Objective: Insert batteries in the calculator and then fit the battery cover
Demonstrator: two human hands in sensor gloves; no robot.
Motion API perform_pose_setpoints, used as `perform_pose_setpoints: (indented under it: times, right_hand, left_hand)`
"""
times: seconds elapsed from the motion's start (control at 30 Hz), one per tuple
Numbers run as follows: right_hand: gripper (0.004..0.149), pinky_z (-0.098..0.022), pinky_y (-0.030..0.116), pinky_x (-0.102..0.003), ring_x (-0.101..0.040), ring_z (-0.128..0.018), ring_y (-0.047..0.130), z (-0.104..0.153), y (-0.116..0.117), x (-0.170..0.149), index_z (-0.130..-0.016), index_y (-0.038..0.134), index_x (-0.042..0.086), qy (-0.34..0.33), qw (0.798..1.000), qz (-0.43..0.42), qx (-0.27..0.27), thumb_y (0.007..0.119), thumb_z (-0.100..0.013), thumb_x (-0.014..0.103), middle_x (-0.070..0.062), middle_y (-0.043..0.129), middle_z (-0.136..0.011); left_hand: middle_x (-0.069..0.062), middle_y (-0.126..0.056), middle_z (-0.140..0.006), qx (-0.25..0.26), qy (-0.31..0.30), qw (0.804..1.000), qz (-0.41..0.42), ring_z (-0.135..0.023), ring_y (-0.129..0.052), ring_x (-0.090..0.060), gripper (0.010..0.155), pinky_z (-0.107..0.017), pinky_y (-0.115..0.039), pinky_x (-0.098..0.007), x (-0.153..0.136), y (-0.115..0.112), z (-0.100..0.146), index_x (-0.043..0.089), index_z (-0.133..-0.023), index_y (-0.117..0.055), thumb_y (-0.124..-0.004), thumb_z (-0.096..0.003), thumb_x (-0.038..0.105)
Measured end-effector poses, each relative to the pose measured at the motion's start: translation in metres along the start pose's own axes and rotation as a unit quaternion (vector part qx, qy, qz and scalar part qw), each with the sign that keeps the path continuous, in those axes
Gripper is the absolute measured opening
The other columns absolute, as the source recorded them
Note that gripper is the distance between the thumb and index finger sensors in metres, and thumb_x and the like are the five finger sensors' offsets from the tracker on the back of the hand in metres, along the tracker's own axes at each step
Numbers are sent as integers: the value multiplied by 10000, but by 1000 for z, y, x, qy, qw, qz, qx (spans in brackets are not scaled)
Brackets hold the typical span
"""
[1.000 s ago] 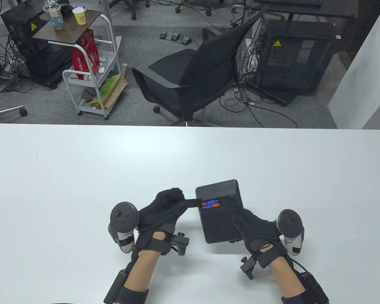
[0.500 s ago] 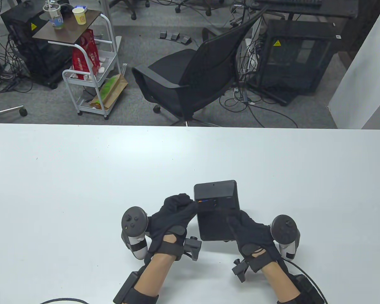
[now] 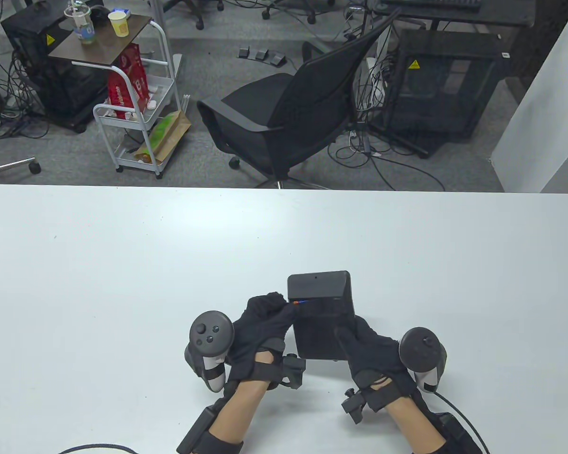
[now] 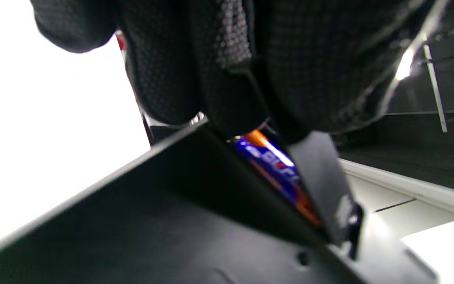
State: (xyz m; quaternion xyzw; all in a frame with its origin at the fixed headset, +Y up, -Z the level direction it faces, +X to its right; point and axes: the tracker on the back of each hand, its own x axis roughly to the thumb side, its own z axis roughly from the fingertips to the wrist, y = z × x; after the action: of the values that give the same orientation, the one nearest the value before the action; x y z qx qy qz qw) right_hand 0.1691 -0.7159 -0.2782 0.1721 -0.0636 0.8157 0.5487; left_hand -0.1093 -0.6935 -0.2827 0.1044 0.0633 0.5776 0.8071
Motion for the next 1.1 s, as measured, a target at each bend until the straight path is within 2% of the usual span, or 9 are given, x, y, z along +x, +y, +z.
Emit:
perform_pose_setpoints:
  times: [0.17, 0.3, 0.43, 0.53, 0.6, 0.83, 1.1]
  right_hand:
    - [540, -334, 819, -521, -400, -408, 1005, 1, 1, 2, -875, 686, -8, -9, 1000, -1, -2, 707, -492, 372, -235, 935, -644]
    - [542, -341, 817, -521, -400, -417, 1003, 1, 1, 2, -881, 678, -6, -16, 1000, -9, 9, 705, -495, 372, -235, 929, -653]
    - [543, -349, 816, -520, -398, -425, 1001, 0, 1, 3, -887, 673, 1, -24, 1000, -14, 13, 701, -496, 376, -231, 926, -660]
    - [542, -354, 817, -518, -396, -430, 1001, 0, 1, 2, -890, 670, 5, -23, 999, -26, 19, 698, -498, 378, -229, 924, -664]
    - [542, -353, 811, -525, -404, -430, 996, 0, 1, 2, -889, 673, 1, -21, 999, -37, 17, 704, -496, 372, -237, 923, -662]
    - [543, -356, 814, -520, -399, -433, 998, -1, -1, 2, -895, 660, 1, -25, 999, -29, 39, 700, -502, 373, -236, 916, -668]
    - [547, -351, 811, -524, -401, -425, 995, -3, -2, 1, -897, 655, -8, -23, 998, -29, 55, 701, -505, 370, -243, 911, -661]
  left_hand:
    - [31, -997, -693, 41, -33, 996, -69, -671, -1001, -242, 553, -521, -772, -503, 8, -3, 6, 221, -773, -813, -968, -321, 501]
    - [27, -976, -723, 53, -36, 995, -70, -705, -977, -252, 573, -534, -759, -510, 7, -5, 8, 223, -793, -795, -963, -326, 508]
    - [23, -958, -747, 46, -43, 996, -56, -726, -961, -256, 608, -545, -747, -516, 5, -6, 6, 215, -824, -774, -951, -328, 519]
    - [-31, -957, -787, 10, -37, 998, -52, -744, -956, -296, 700, -548, -738, -537, 3, -9, 4, 153, -887, -756, -898, -339, 564]
    - [-39, -998, -752, -15, -32, 998, -47, -709, -991, -296, 695, -534, -754, -538, 1, -13, 2, 117, -874, -787, -843, -358, 579]
    - [-36, -1003, -729, 16, -64, 994, -90, -683, -996, -292, 637, -528, -756, -529, 7, -14, 6, 90, -855, -789, -787, -383, 518]
    - [-31, -1002, -716, 17, -66, 992, -108, -679, -998, -292, 665, -525, -758, -533, 6, -15, 8, 109, -834, -789, -804, -366, 582]
